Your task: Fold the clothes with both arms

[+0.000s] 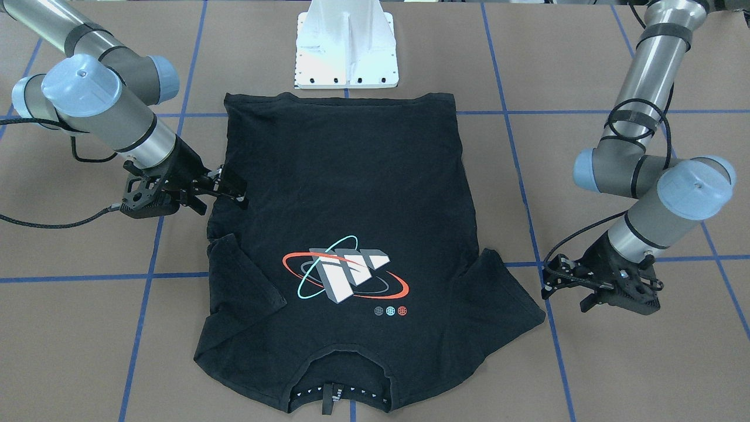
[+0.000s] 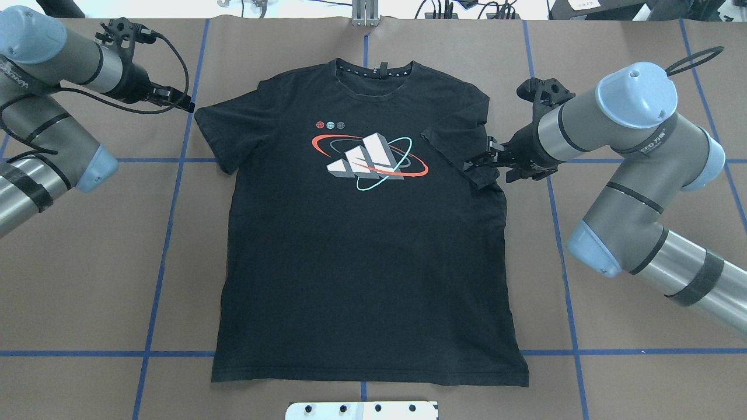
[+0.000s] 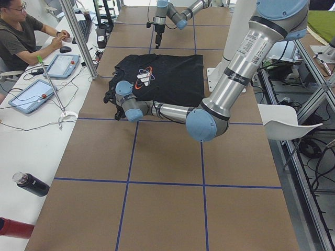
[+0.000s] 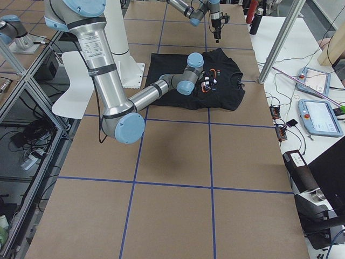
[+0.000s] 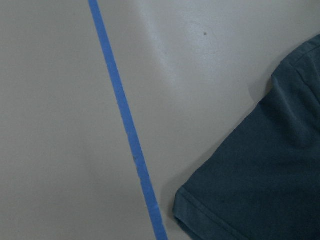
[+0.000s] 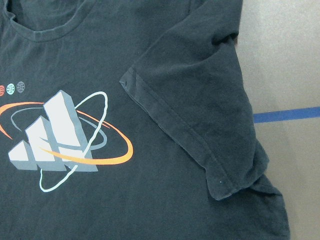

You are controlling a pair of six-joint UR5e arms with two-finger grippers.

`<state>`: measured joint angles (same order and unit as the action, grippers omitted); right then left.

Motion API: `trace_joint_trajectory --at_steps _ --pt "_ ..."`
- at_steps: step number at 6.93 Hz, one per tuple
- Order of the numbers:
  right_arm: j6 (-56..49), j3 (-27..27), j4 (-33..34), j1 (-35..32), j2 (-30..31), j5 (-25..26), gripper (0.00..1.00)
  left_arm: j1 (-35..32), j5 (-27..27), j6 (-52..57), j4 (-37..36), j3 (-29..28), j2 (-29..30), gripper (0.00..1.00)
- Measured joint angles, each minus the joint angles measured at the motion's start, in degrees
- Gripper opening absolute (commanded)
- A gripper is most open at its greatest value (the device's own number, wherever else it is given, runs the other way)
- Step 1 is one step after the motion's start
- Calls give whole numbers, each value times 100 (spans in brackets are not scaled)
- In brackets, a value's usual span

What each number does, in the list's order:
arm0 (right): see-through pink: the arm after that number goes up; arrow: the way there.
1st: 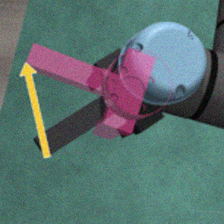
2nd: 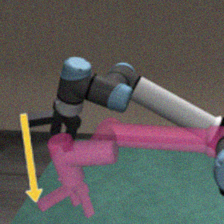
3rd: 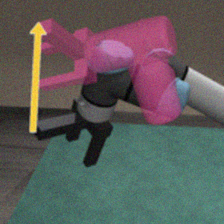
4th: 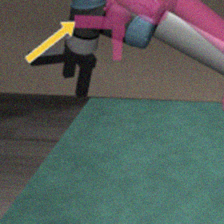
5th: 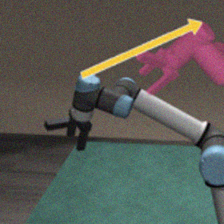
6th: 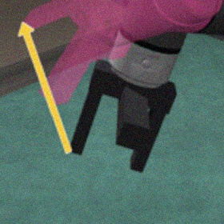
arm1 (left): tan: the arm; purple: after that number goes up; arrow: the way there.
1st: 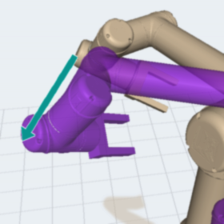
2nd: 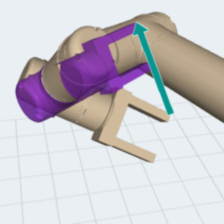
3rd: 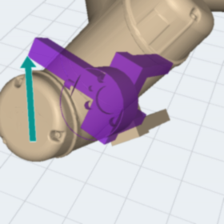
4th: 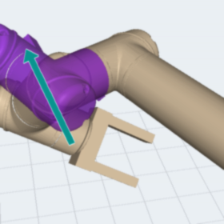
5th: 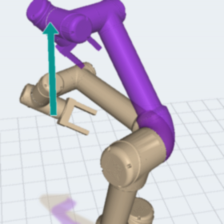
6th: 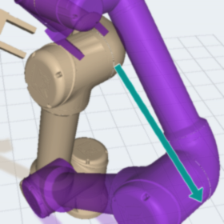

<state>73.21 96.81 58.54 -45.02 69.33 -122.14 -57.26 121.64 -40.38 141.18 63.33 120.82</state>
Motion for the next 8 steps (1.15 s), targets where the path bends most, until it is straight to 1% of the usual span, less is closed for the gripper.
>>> trace_joint_trajectory --at_steps 1,2,6,8 --pt "0 -1 -1 5 19 9 99 49 -149 -5 105 -139 68 54" --pt "0 -8 -1 11 35 23 99 85 -214 -9 164 -234 121 46" --pt "0 -42 -1 44 45 133 99 201 -258 -87 279 -467 264 46" --pt "0 -54 -1 62 45 147 99 242 -297 -100 424 -636 300 42"
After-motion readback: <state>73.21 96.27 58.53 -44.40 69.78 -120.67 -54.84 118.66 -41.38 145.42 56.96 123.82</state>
